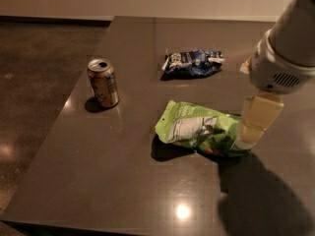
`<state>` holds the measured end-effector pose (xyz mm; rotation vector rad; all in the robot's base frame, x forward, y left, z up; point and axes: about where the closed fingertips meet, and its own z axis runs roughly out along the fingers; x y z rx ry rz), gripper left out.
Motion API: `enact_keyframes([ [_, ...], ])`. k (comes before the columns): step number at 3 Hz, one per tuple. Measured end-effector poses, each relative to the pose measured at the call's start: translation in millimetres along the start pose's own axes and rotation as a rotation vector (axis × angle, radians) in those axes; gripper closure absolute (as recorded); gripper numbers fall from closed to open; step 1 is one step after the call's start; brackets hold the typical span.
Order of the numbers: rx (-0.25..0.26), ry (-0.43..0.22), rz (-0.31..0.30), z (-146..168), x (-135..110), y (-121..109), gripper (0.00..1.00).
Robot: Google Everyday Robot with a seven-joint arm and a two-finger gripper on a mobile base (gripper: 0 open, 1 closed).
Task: Move green rice chip bag near blue chip bag
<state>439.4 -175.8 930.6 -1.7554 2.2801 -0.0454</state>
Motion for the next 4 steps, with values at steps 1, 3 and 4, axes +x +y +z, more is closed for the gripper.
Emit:
enact_keyframes([
  [1,-0.035,0.016,0.019,25,-9,11,0.0],
  [3,-0.082,0.048,0.01,58,-13,27,0.0],
  [4,-0.08,0.059,0.009,67,-13,28,0.18],
])
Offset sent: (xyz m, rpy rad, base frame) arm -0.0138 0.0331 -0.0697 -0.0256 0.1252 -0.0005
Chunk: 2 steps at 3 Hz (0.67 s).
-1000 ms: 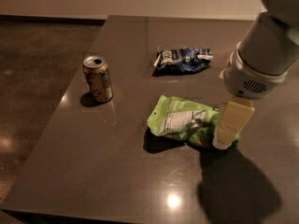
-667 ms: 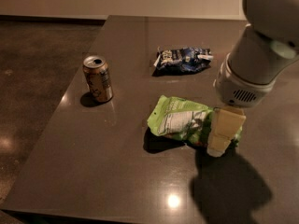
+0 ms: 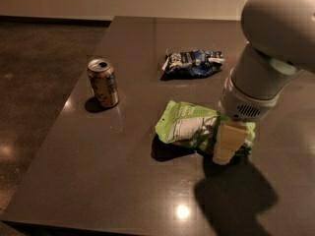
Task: Move green rice chip bag near blue chip bag
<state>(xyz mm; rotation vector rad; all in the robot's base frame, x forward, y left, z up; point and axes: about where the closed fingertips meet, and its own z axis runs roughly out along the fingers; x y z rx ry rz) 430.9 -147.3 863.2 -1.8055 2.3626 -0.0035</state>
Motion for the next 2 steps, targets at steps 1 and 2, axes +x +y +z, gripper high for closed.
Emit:
enact_keyframes([
  [1,0.009,0.009,0.002,3.5,0.0,-1.8,0.41],
  [2,0.017,0.018,0.029,0.6,0.9,-8.8,0.65],
])
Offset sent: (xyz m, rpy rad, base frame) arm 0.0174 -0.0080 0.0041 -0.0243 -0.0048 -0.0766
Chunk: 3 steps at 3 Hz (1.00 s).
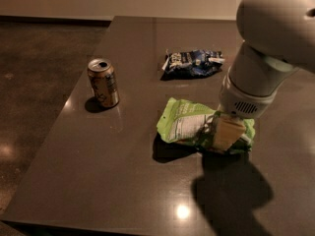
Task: Move green rice chip bag near blue chip bag
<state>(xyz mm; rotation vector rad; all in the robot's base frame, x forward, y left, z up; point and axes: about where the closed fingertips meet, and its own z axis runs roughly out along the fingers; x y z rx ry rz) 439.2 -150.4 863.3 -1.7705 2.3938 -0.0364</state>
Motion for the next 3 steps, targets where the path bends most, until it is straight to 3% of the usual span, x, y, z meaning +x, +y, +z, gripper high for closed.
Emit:
enact_keyframes([
  [1,0.03,0.008,0.045,-13,-3,-19,0.88],
  [2,0.073,0.004,0.098,-26,-5,-48,1.0],
  [3,0.114,-0.005,0.175,-34,-2,-81,1.0],
])
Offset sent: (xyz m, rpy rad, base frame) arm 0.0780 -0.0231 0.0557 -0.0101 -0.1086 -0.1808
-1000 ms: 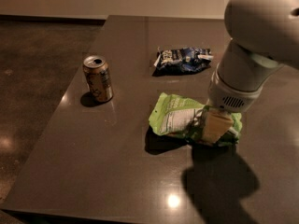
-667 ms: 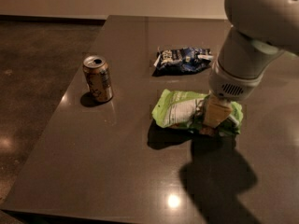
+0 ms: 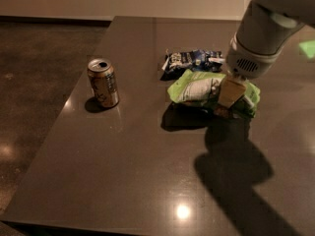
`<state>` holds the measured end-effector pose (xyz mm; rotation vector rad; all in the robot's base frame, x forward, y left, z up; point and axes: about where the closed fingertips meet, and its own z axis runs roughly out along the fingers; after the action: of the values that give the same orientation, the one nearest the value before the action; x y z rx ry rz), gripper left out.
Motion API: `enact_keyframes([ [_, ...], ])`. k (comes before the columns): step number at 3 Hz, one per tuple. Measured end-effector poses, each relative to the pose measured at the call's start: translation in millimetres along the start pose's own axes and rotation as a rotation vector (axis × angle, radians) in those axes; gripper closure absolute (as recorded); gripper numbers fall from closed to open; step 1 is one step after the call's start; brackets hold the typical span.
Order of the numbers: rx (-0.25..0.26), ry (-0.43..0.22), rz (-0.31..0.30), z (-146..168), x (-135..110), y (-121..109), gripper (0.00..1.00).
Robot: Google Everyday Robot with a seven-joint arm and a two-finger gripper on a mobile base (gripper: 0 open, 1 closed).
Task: Move green rice chip bag near blue chip bag
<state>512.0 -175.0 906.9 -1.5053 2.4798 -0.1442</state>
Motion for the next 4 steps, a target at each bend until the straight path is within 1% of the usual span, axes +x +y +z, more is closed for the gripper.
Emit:
enact_keyframes([
  [1,0.029,-0.017,0.081,7,6,-32,1.0],
  [2,0.057,-0.044,0.148,12,10,-59,1.0],
  [3,0.081,-0.068,0.184,16,8,-77,0.82],
  [4,0.102,-0.083,0.202,18,7,-87,0.58],
])
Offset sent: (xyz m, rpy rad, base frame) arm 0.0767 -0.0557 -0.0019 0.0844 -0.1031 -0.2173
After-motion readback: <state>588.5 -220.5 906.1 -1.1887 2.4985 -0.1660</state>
